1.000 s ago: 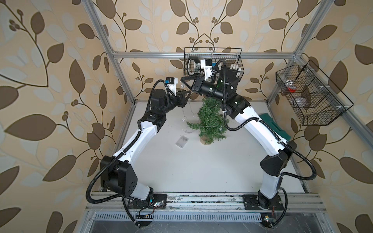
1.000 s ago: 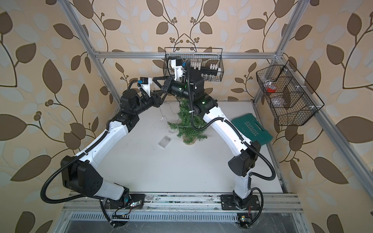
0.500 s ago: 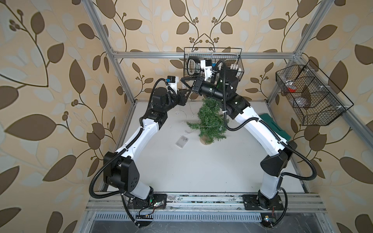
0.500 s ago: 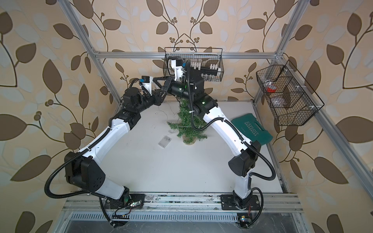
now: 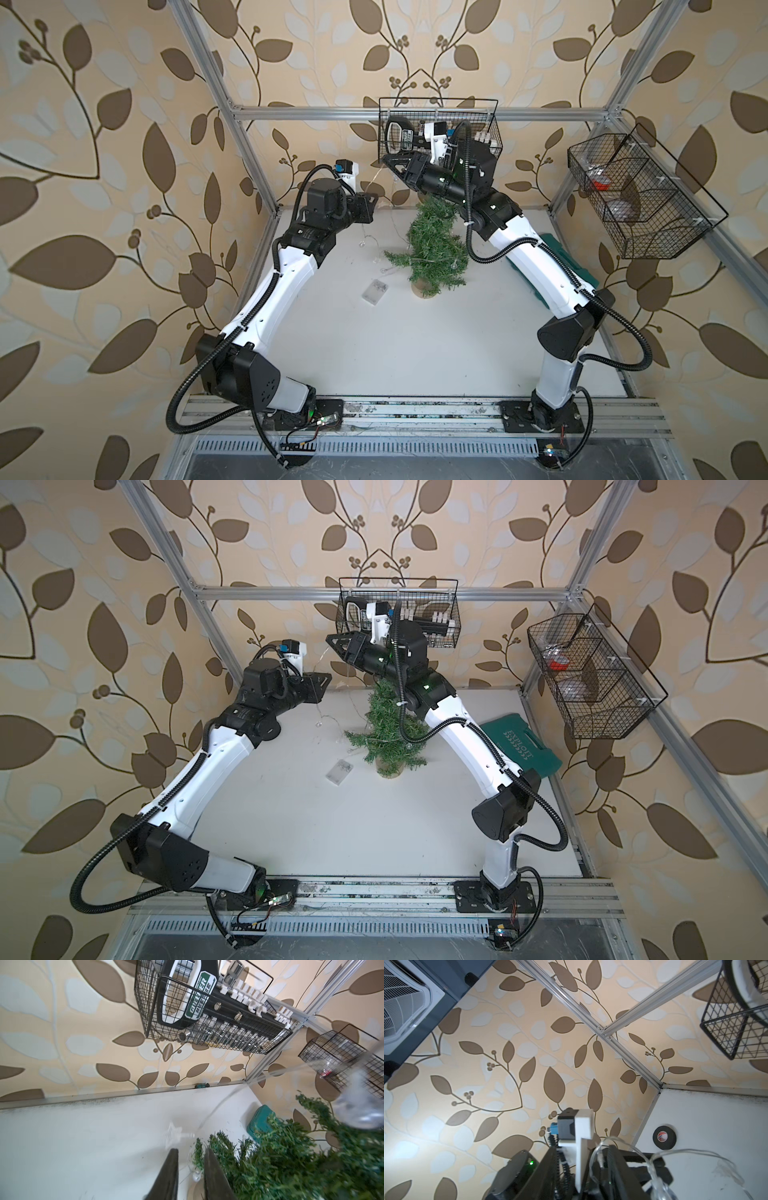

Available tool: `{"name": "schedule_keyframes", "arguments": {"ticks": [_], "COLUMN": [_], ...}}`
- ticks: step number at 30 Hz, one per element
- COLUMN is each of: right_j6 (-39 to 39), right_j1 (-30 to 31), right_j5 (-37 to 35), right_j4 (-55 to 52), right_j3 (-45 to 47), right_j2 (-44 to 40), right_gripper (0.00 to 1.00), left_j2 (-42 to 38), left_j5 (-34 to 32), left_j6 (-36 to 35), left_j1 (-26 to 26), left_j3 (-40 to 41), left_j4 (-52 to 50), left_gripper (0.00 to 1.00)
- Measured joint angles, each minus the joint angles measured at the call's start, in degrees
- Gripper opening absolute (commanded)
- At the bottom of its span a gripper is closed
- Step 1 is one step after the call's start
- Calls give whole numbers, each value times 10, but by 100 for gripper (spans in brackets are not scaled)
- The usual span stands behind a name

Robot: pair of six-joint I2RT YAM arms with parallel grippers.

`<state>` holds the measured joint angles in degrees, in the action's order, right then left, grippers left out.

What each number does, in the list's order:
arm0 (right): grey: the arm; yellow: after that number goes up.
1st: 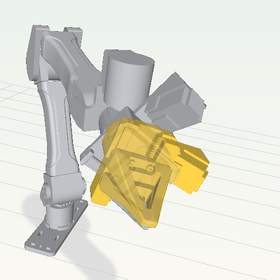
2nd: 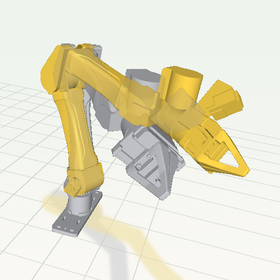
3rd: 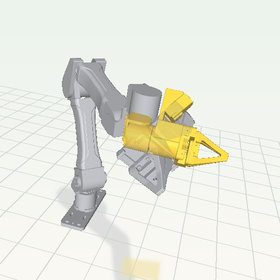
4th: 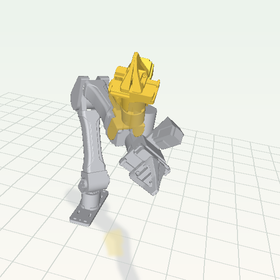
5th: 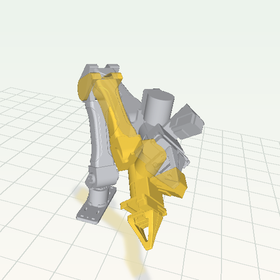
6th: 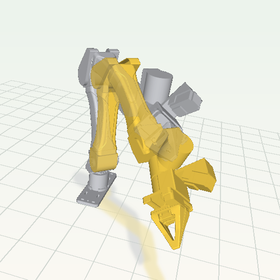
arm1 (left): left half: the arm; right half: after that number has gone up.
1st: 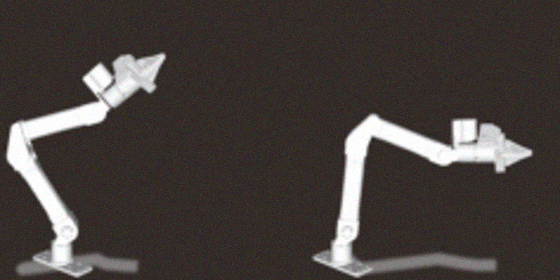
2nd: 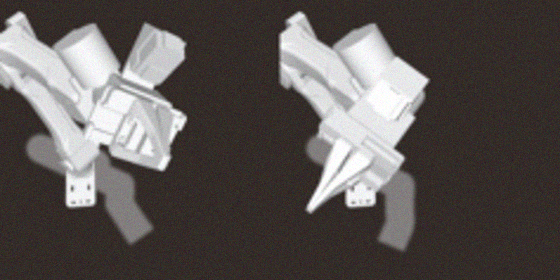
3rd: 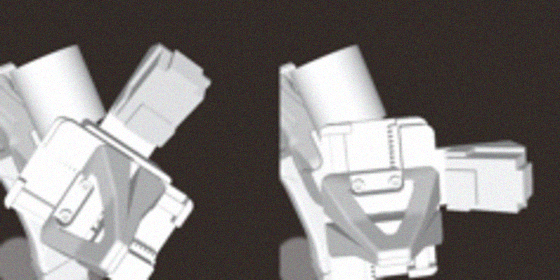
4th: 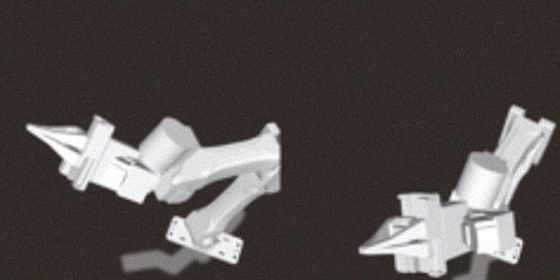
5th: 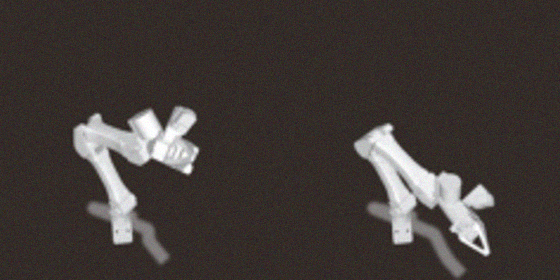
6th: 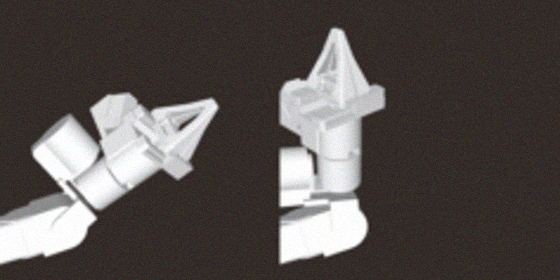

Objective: Remove string lights from the small christmas tree
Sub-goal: Remove the light string from the Christmas tree.

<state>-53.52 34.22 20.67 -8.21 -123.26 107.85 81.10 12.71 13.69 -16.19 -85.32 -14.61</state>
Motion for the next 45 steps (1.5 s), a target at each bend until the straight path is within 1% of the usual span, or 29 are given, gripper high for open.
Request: {"name": "schedule_keyframes", "arguments": {"ticks": [5,8,12,14,18,20,23,27,30,33,35,37,40,43,45], "right_j6": [7,14,26,33,55,67,80,89,93,96,95,95,94,79,63], "right_j1": [-5,-9,-17,-23,-44,-59,-75,-77,-76,-76,-75,-66,-37,-3,23], "right_j5": [1,4,6,8,10,10,3,-1,2,10,21,25,22,17,3], "right_j4": [-19,-32,-44,-53,-86,-108,-135,-159,-174,-188,-199,-204,-210,-210,-207], "right_j3": [-11,-11,-5,0,3,24,91,190,242,274,288,305,357,426,472], "right_j2": [-6,-16,-38,-54,-88,-119,-186,-274,-316,-333,-336,-340,-366,-415,-450], "right_gripper": [45,45,45,45,46,46,46,46,46,45,45,45,45,45,45], "left_j2": [-65,-102,-128,-125,-107,-102,-89,-70,-54,-42,-43,-51,-93,-143,-170], "left_j5": [-38,-58,-74,-85,-99,-103,-103,-99,-97,-88,-81,-68,-33,9,31], "left_j6": [-1,0,7,13,29,42,59,79,92,108,125,146,183,225,246], "left_j1": [0,0,0,0,0,0,0,0,0,0,0,0,0,0,0], "left_j3": [-31,-44,-60,-87,-172,-227,-331,-457,-523,-567,-574,-557,-466,-364,-310], "left_j4": [-90,-126,-167,-200,-269,-308,-366,-409,-427,-436,-442,-443,-439,-442,-443], "left_gripper": [0,0,0,0,0,0,0,0,0,0,0,0,0,0,0]}}
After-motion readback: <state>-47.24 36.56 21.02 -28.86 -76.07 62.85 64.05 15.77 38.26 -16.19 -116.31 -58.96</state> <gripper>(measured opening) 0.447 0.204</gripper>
